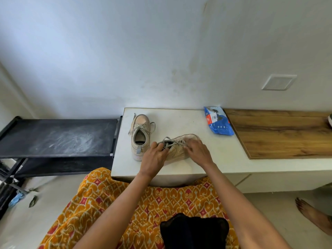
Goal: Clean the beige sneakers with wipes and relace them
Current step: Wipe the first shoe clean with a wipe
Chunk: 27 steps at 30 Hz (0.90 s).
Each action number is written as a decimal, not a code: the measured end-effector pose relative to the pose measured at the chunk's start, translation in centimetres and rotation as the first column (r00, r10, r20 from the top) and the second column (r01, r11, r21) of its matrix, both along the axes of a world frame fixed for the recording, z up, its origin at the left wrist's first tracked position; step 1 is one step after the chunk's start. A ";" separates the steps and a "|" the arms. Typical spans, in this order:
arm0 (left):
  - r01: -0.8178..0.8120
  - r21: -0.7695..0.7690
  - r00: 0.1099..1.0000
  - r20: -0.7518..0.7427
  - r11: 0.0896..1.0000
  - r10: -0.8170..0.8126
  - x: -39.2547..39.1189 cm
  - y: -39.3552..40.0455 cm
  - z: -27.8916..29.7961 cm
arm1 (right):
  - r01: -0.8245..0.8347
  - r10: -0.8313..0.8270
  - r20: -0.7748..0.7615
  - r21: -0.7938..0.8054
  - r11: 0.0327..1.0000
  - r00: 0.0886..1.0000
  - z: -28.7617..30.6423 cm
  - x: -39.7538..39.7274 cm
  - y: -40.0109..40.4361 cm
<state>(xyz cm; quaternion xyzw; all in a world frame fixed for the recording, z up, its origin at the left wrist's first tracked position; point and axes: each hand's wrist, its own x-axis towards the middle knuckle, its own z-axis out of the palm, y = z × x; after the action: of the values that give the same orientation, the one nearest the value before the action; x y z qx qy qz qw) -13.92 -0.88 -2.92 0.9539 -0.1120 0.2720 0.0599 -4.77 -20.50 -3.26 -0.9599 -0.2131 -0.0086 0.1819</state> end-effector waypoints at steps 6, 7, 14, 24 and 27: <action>0.022 -0.015 0.999 -0.025 1.000 -0.022 0.3 0.2 0.0 | 0.180 -0.151 0.185 -0.153 0.972 0.971 -0.7 -0.2 -2.4; 0.034 -0.014 0.999 -0.033 0.999 -0.034 0.2 0.2 -0.1 | 0.176 -0.149 0.160 -0.170 0.970 0.976 -0.2 0.3 -2.3; 0.137 0.052 0.991 -0.013 0.989 -0.137 0.2 1.8 0.0 | 0.167 -0.161 0.064 -0.093 0.982 0.985 1.8 0.7 0.3; 0.084 0.034 0.996 -0.008 0.996 -0.084 -1.4 0.6 -0.8 | 0.276 -0.246 0.169 -0.185 0.943 0.954 1.5 0.4 -1.7; 0.047 0.098 0.996 -0.078 0.994 -0.039 -2.5 0.2 -2.1 | 0.130 -0.116 0.101 -0.142 0.981 0.988 0.4 -0.6 -0.4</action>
<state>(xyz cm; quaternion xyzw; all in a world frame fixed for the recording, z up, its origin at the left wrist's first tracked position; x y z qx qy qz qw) -16.40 -0.71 -5.00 0.9626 -0.1436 0.2285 0.0221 -5.36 -20.86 -2.86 -0.9806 -0.1617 -0.0483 0.0993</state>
